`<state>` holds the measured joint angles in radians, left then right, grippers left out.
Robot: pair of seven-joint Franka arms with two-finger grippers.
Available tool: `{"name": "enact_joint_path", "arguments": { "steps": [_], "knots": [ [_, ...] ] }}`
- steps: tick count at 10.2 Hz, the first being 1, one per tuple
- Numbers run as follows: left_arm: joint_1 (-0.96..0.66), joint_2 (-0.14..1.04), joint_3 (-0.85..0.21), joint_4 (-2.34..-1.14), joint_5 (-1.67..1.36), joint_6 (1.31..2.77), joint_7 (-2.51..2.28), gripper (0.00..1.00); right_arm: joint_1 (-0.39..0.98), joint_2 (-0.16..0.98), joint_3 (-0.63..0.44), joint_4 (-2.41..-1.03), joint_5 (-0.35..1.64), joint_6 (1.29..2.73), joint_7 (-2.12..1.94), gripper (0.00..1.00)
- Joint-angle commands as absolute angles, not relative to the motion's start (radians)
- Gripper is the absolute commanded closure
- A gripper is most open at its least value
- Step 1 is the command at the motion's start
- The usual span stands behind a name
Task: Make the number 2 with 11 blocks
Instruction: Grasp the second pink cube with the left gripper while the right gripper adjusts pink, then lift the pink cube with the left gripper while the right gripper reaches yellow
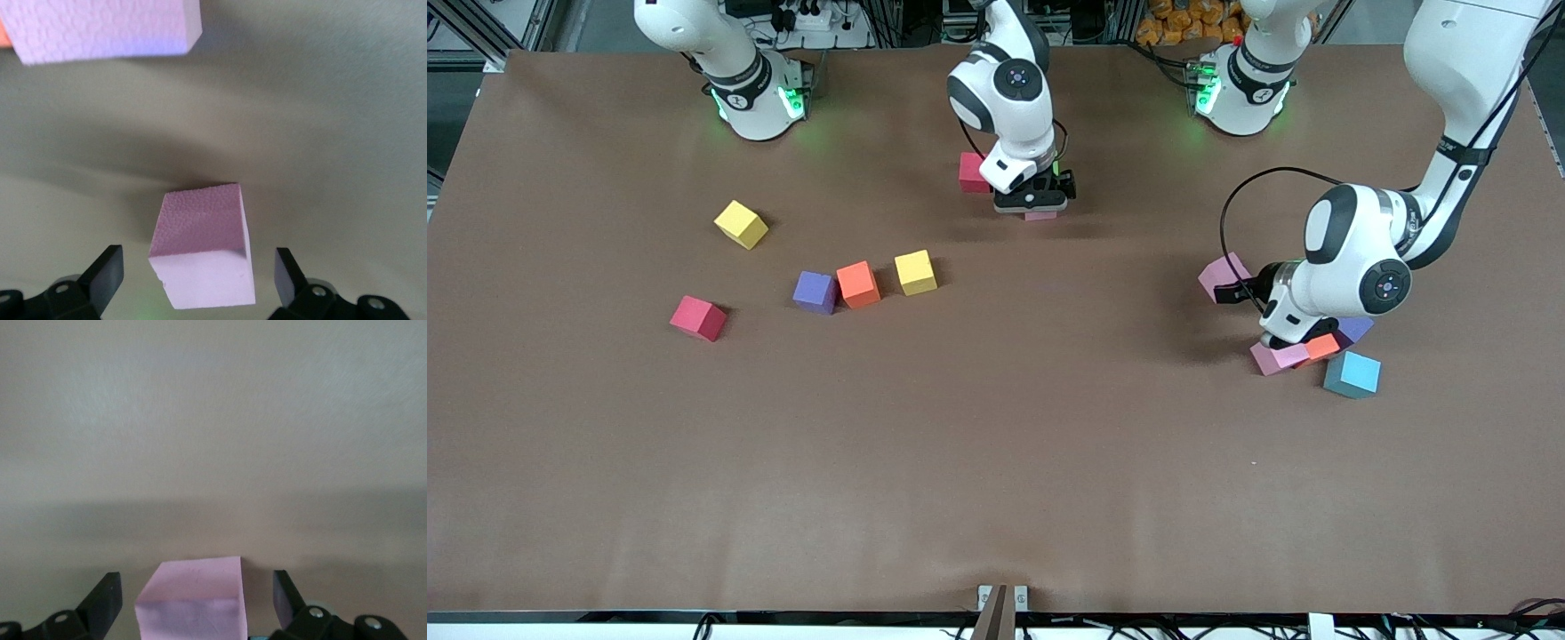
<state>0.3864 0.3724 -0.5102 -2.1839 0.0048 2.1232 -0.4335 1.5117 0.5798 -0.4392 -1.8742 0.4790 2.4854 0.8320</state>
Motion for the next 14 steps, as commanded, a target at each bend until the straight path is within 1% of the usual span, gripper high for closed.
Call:
{"name": "enact_joint_path", "arguments": {
  "steps": [1, 3, 5, 7, 8, 9, 10, 11, 12, 13, 14],
  "knots": [
    [0.391, 0.316, -0.517, -2.25, -0.014, 2.164, -0.466, 0.0, 1.409, 0.476, -0.436, -1.887, 0.477, 2.415, 0.74, 0.0],
    [0.393, 0.314, -0.52, -2.261, -0.014, 2.175, -0.471, 0.0, 1.223, 0.411, -0.434, -1.859, 0.477, 2.303, 0.486, 0.0],
    [0.393, 0.325, -0.52, -2.261, -0.014, 2.184, -0.471, 0.0, 1.097, 0.41, -0.436, -1.777, 0.477, 2.162, 0.404, 0.0],
    [0.393, 0.34, -0.519, -2.261, -0.015, 2.191, -0.471, 0.0, 0.97, 0.429, -0.446, -1.718, 0.459, 2.082, 0.39, 0.0],
    [0.393, 0.345, -0.517, -2.261, -0.014, 2.192, -0.471, 0.0, 0.932, 0.431, -0.446, -1.721, 0.377, 2.08, 0.295, 0.0],
    [0.393, 0.354, -0.517, -2.261, -0.014, 2.2, -0.471, 0.0, 0.883, 0.439, -0.445, -1.723, 0.345, 2.071, 0.2, 0.0],
    [0.393, 0.363, -0.517, -2.261, -0.014, 2.207, -0.472, 0.0, 0.864, 0.457, -0.446, -1.739, 0.344, 2.071, 0.137, 0.0],
    [0.393, 0.373, -0.517, -2.26, -0.015, 2.215, -0.472, 0.0, 0.858, 0.459, -0.442, -1.776, 0.348, 2.075, 0.12, 0.0],
    [0.393, 0.385, -0.517, -2.26, -0.015, 2.223, -0.479, 0.0, 0.883, 0.456, -0.431, -1.807, 0.35, 2.091, 0.108, 0.0],
    [0.393, 0.394, -0.517, -2.26, -0.014, 2.227, -0.485, 0.04, 0.935, 0.44, -0.426, -1.863, 0.35, 2.153, 0.097, 0.0],
    [0.393, 0.399, -0.517, -2.257, -0.014, 2.226, -0.485, 0.28, 0.98, 0.41, -0.426, -1.978, 0.351, 2.295, 0.097, 0.0]
  ]
}}
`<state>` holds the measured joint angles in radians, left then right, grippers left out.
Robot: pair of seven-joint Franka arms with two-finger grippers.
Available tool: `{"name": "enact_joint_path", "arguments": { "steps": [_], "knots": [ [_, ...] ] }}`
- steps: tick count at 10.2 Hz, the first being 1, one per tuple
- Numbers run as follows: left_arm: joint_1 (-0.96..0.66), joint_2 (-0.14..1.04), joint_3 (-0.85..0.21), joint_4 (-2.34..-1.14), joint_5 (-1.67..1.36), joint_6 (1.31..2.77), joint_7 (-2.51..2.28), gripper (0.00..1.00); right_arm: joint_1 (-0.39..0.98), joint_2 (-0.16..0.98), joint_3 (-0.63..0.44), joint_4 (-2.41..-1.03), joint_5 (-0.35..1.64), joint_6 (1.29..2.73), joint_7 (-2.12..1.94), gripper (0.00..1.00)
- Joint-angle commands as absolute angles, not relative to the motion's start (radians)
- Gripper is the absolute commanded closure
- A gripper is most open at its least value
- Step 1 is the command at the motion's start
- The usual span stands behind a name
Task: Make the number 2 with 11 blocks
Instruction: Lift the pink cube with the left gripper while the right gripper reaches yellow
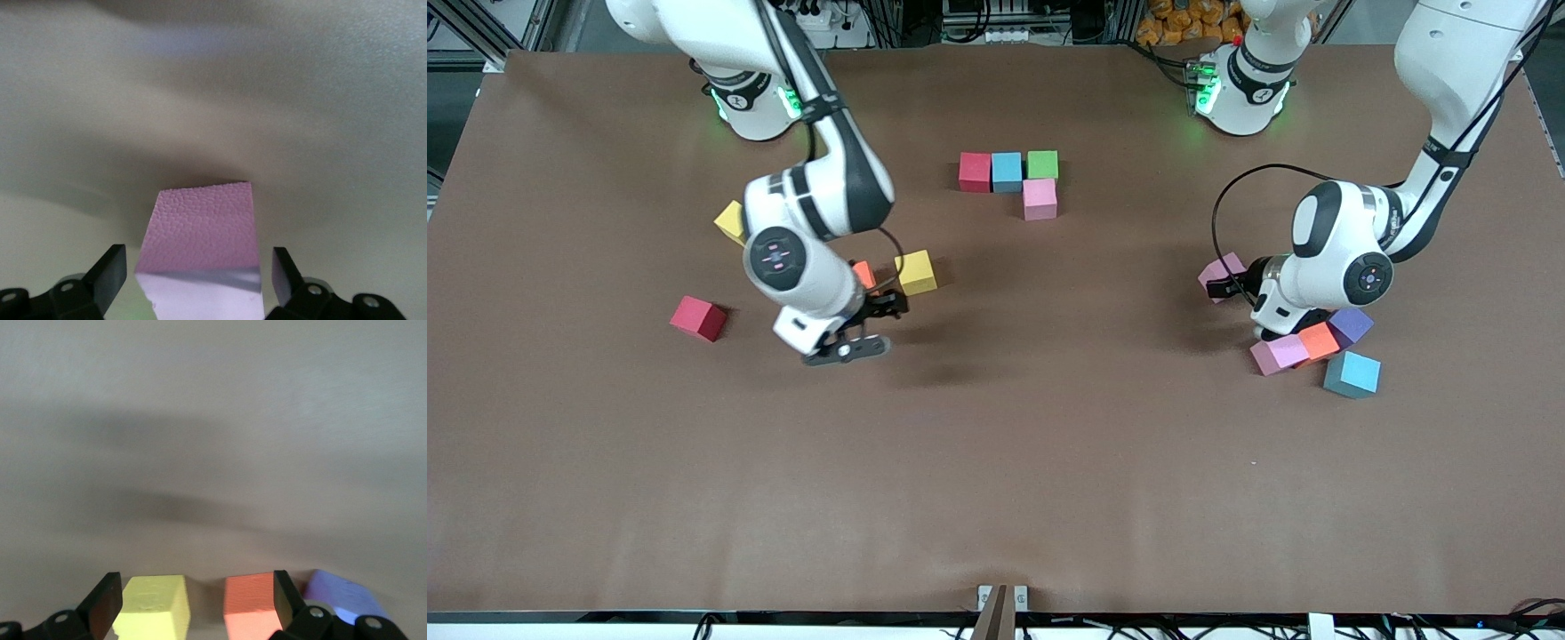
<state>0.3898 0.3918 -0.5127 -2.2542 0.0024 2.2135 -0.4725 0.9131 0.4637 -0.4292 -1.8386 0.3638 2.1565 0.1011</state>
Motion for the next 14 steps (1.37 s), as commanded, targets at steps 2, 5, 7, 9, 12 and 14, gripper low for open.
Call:
{"name": "enact_joint_path", "arguments": {
  "steps": [2, 5, 7, 9, 12, 14],
  "knots": [
    [0.39, 0.397, -0.518, -2.247, -0.014, 2.226, -0.483, 0.9, 1.018, 0.377, -0.42, -2.13, 0.356, 2.466, 0.097, 0.0],
    [0.37, 0.394, -0.552, -2.208, -0.014, 2.22, -0.485, 0.94, 1.075, 0.338, -0.414, -2.207, 0.464, 2.52, 0.118, 0.0],
    [0.309, 0.4, -0.583, -2.156, -0.015, 2.217, -0.53, 0.94, 1.078, 0.331, -0.414, -2.207, 0.514, 2.522, 0.12, 0.0],
    [0.171, 0.423, -0.583, -2.09, -0.015, 2.217, -0.656, 0.93, 1.129, 0.33, -0.414, -2.242, 0.518, 2.595, 0.15, 0.0],
    [0.011, 0.507, -0.577, -1.967, -0.037, 2.217, -0.731, 0.93, 1.163, 0.336, -0.414, -2.293, 0.518, 2.686, 0.149, 0.0],
    [-0.093, 0.575, -0.563, -1.896, -0.025, 2.218, -0.804, 0.9, 1.19, 0.347, -0.414, -2.331, 0.518, 2.762, 0.149, 0.0]
  ]
}}
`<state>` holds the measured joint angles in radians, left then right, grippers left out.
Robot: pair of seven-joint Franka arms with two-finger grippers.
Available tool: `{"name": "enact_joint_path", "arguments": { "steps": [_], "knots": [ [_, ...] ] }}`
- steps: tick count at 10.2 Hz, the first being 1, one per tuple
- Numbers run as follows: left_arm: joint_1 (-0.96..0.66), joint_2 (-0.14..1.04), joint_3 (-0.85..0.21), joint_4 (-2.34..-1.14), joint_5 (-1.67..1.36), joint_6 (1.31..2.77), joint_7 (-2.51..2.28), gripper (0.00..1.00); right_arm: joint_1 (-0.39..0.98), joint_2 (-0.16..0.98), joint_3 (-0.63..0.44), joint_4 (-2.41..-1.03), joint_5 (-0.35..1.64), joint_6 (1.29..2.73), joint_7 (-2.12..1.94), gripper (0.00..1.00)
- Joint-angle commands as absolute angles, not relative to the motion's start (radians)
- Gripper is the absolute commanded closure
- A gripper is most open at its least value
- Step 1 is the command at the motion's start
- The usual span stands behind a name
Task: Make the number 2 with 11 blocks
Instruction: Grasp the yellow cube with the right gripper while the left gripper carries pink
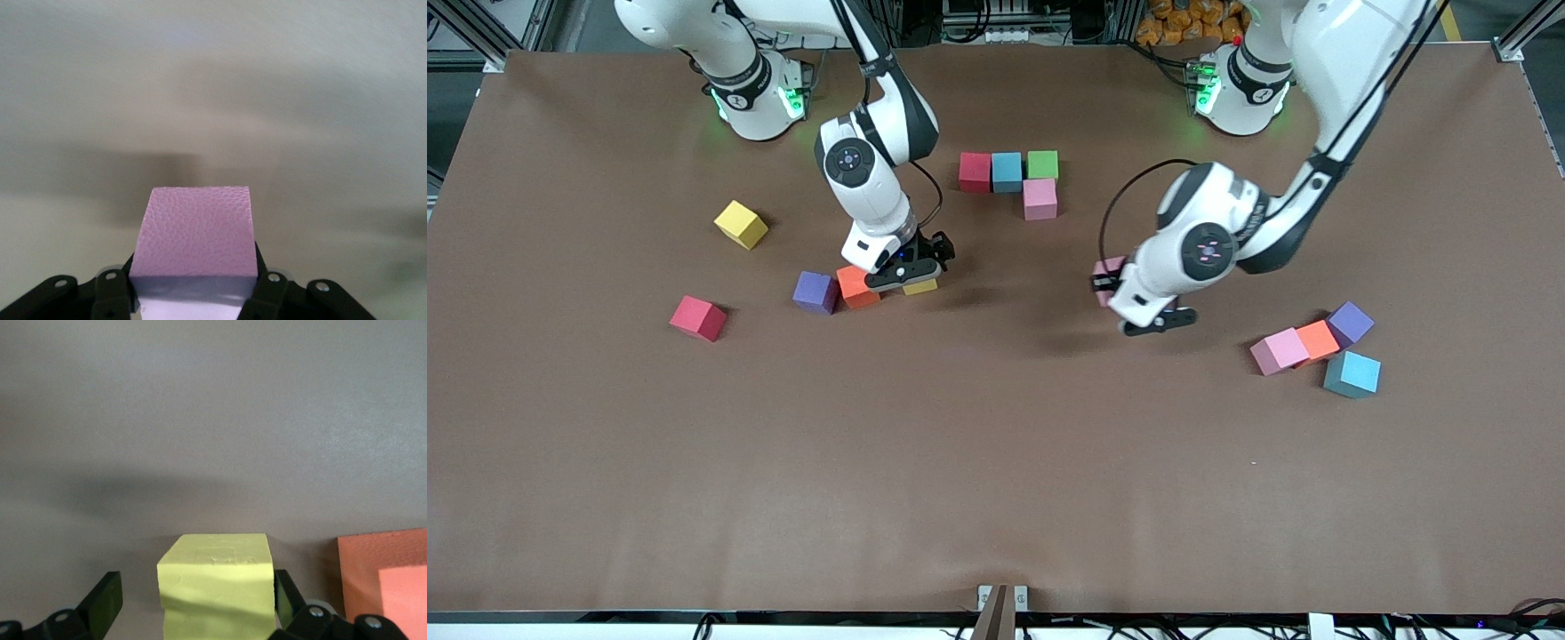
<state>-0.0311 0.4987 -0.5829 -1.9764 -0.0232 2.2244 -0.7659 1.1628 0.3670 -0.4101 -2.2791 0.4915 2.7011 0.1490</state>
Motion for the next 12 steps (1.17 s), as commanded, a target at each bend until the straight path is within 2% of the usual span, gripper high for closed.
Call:
{"name": "enact_joint_path", "arguments": {
  "steps": [1, 2, 3, 4, 5, 6, 7, 9, 10, 12],
  "knots": [
    [-0.115, 0.597, -0.557, -1.884, -0.023, 2.22, -0.796, 0.89, 1.195, 0.353, -0.414, -2.345, 0.518, 2.789, 0.149, 0.0],
    [-0.117, 0.612, -0.56, -1.875, -0.023, 2.22, -0.792, 0.88, 1.195, 0.353, -0.414, -2.347, 0.518, 2.784, 0.149, 0.0],
    [-0.126, 0.612, -0.563, -1.881, -0.021, 2.215, -0.798, 0.88, 1.193, 0.353, -0.414, -2.345, 0.518, 2.78, 0.147, 0.07],
    [-0.133, 0.611, -0.566, -1.896, -0.021, 2.198, -0.793, 0.87, 1.19, 0.353, -0.414, -2.344, 0.517, 2.778, 0.135, 0.4],
    [-0.13, 0.607, -0.581, -1.908, -0.008, 2.197, -0.789, 0.86, 1.187, 0.351, -0.416, -2.341, 0.517, 2.777, 0.13, 0.67],
    [-0.121, 0.609, -0.607, -1.91, 0.017, 2.195, -0.788, 0.86, 1.177, 0.347, -0.417, -2.336, 0.517, 2.775, 0.112, 0.85],
    [-0.127, 0.612, -0.62, -1.911, 0.026, 2.197, -0.787, 0.86, 1.155, 0.341, -0.423, -2.326, 0.517, 2.773, 0.071, 0.95],
    [-0.132, 0.614, -0.643, -1.925, 0.026, 2.198, -0.788, 0.87, 1.089, 0.324, -0.429, -2.286, 0.517, 2.74, 0.014, 0.99],
    [-0.133, 0.612, -0.65, -1.937, 0.028, 2.198, -0.788, 0.87, 1.05, 0.312, -0.439, -2.236, 0.515, 2.653, 0.014, 0.99],
    [-0.14, 0.615, -0.667, -1.942, 0.072, 2.201, -0.788, 0.87, 0.994, 0.322, -0.513, -2.076, 0.514, 2.382, -0.035, 0.99]
  ]
}}
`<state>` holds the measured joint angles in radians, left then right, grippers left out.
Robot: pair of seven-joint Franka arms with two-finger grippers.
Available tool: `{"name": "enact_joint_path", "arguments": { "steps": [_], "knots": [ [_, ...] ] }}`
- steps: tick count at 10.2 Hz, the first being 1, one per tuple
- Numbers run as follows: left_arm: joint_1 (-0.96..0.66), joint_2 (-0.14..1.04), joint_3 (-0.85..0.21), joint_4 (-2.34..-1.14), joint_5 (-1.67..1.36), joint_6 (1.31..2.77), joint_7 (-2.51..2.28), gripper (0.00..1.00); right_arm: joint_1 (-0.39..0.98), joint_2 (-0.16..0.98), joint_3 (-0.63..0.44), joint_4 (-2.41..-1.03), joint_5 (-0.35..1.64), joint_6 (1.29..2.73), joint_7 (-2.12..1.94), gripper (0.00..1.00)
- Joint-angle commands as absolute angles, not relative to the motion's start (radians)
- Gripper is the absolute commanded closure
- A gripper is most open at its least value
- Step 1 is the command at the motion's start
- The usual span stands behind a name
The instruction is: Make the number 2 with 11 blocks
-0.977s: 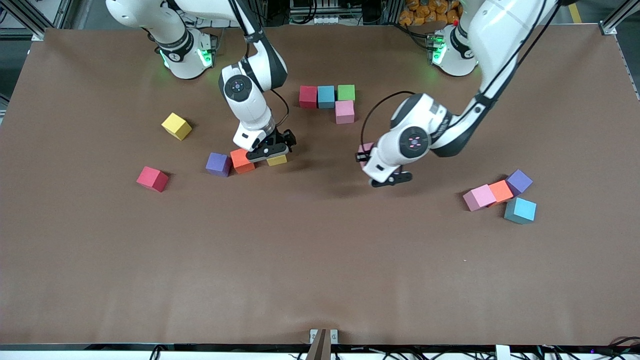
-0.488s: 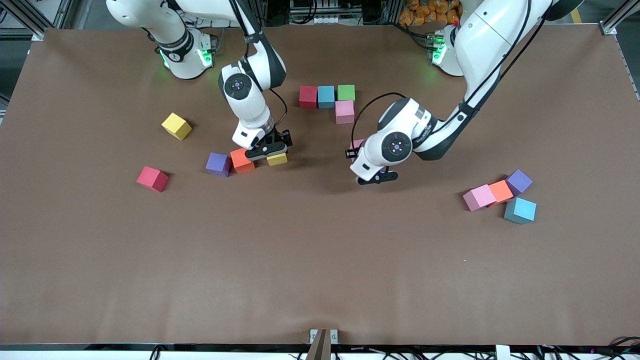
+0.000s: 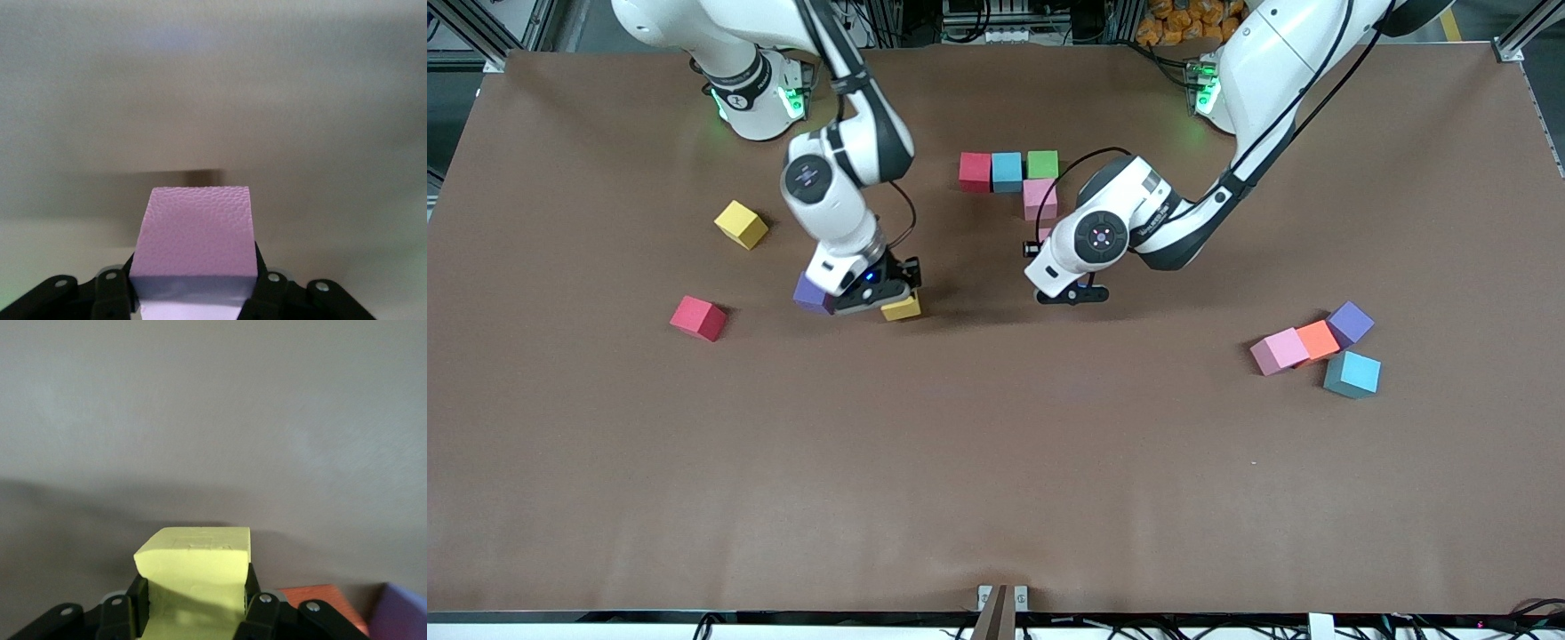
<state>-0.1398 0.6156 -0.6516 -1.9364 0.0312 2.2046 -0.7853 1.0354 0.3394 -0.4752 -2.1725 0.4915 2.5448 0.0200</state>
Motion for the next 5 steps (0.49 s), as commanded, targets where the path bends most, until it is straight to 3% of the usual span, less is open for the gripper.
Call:
{"name": "enact_joint_path", "arguments": {
  "steps": [1, 5],
  "knots": [
    [-0.158, 0.621, -0.667, -1.942, 0.072, 2.204, -0.79, 0.87, 0.947, 0.324, -0.52, -2.028, 0.514, 2.287, -0.069, 0.99],
    [-0.189, 0.641, -0.666, -1.944, 0.071, 2.221, -0.805, 0.88, 0.91, 0.33, -0.518, -2.017, 0.514, 2.238, -0.109, 1.0]
  ]
}}
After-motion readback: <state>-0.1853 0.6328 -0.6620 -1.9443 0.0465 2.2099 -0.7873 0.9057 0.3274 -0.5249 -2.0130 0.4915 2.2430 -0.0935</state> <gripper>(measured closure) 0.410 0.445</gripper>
